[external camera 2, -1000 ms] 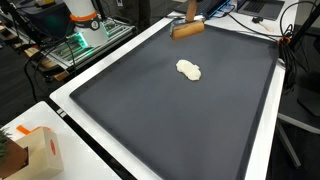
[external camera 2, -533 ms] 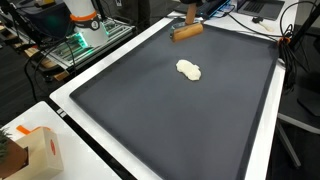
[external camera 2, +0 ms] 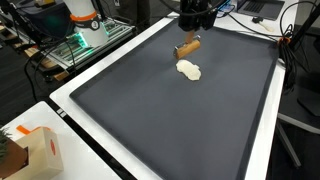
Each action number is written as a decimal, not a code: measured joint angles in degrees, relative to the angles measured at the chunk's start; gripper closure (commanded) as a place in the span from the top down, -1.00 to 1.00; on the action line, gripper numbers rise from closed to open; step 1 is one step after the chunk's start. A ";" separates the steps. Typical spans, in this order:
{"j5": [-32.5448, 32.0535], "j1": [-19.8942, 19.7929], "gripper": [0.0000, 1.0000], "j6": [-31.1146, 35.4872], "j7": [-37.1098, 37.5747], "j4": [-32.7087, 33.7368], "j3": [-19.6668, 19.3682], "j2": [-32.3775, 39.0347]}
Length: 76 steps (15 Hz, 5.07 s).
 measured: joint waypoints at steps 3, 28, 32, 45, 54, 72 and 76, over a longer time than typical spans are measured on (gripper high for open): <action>-0.01 0.33 -0.62 3.72 -0.43 -3.01 0.24 0.12; -8.26 1.17 -0.62 14.16 8.53 -6.48 0.23 1.97; -10.53 1.17 -0.62 16.84 10.97 -7.07 0.16 2.00; -15.09 1.16 -0.62 22.88 17.51 -8.22 -0.58 2.31; -17.91 1.16 -0.62 24.92 21.22 -8.10 -1.06 2.94; -4.69 -2.77 -0.62 10.67 1.40 -1.13 1.81 5.67; -4.70 -2.37 -0.62 7.44 1.40 0.31 1.82 6.33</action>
